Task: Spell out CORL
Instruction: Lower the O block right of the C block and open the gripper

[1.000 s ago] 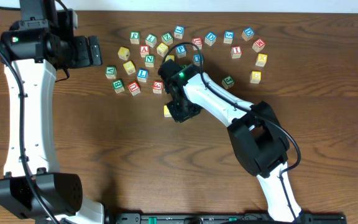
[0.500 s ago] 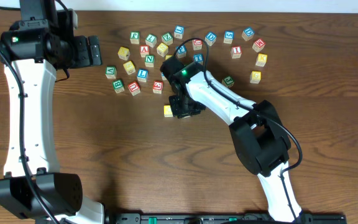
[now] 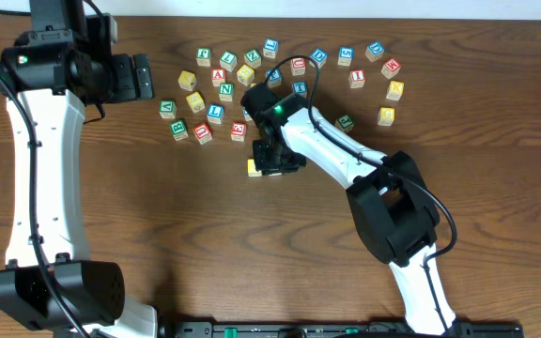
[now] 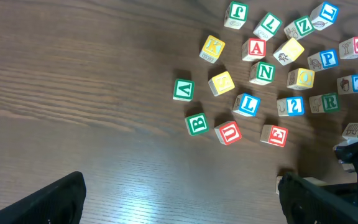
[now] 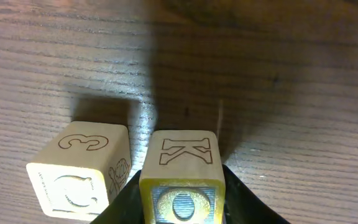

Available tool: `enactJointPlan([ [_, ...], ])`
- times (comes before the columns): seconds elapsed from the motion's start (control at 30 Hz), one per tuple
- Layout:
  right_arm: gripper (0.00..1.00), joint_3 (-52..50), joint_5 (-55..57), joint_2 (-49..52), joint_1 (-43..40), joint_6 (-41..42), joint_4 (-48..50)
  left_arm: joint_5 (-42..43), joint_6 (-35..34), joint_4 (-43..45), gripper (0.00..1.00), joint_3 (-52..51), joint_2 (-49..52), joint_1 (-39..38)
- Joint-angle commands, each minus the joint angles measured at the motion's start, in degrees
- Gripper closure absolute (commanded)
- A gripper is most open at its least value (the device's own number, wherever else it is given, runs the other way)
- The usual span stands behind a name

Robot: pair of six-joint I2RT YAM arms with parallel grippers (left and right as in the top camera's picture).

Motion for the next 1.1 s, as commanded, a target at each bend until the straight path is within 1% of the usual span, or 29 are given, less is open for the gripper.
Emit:
enactJointPlan([
  [0.0,0.69,1.1,-0.3,0.3,0.2,2.3,0.1,0.3,0.3,-0.1,0.02,1.5,0.1,-0.2],
  [0.17,0.67,1.1,-0.3,0.3,0.2,2.6,0.1,0.3,0.3,-0.1,0.02,1.5,0.1,-0.2],
  [0.37,0.6,1.1,-0.3,0.3,0.2,2.6,0.0,0.3,0.3,-0.1,0.02,1.5,0.1,-0.2],
  [0.53,0.57,1.3,-0.3,-0.3,0.1,2.5,-0.2,0.3,0.3,-0.1,0.02,1.5,0.1,-0.2],
  [0.63,0.53,1.9,-0.3,-1.2,0.1,2.3,-0.6,0.3,0.3,-0.1,0.03,1.5,0.1,-0.2],
  [0.67,0.5,2.0,-0.3,-1.8,0.1,2.3,-0.7,0.3,0.3,-0.1,0.02,1.5,0.1,-0.2],
  [0.77,0.45,2.0,-0.3,-3.2,0.1,2.3,-0.9,0.3,0.3,-0.1,0.02,1.5,0.1,-0.2],
  [1.07,0.45,2.0,0.4,-6.8,-0.4,1.2,-1.5,0.3,0.3,-0.1,0.02,1.5,0.1,-0.2],
])
